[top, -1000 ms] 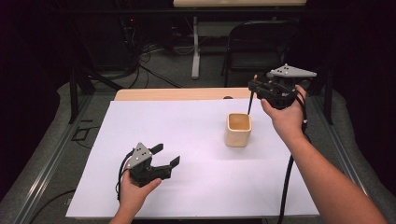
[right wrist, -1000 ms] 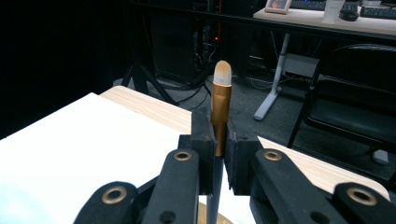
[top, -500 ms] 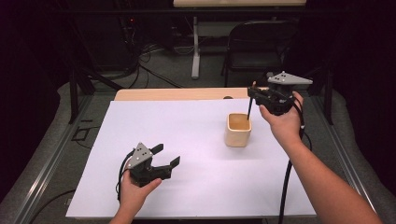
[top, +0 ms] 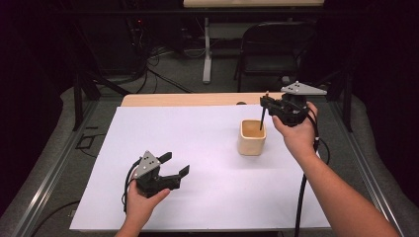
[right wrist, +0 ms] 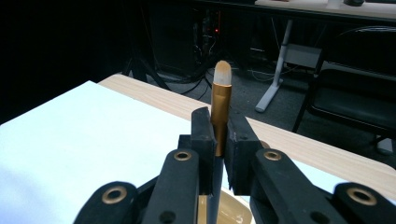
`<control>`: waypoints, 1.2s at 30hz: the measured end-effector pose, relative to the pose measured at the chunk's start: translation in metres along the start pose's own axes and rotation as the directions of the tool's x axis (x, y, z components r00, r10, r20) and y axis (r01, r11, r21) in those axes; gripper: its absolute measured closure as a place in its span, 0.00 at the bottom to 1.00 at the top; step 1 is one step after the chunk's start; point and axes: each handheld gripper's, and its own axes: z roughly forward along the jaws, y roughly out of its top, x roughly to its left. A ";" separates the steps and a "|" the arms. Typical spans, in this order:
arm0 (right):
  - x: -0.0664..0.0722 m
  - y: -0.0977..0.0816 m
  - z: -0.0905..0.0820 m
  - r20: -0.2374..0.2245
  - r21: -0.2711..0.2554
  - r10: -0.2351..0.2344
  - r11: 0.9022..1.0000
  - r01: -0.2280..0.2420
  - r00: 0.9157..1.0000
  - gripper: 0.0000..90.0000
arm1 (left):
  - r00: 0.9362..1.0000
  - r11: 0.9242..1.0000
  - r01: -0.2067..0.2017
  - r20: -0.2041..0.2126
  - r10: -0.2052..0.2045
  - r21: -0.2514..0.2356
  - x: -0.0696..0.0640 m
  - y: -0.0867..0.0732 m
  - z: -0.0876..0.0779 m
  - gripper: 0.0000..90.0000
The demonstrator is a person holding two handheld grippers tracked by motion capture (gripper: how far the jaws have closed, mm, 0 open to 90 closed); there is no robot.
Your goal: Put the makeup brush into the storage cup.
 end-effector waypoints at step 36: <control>0.006 -0.023 0.012 -0.002 0.009 0.011 1.000 -0.011 1.000 0.93 | 1.000 1.000 0.007 -0.001 -0.007 0.005 0.002 -0.002 0.000 0.23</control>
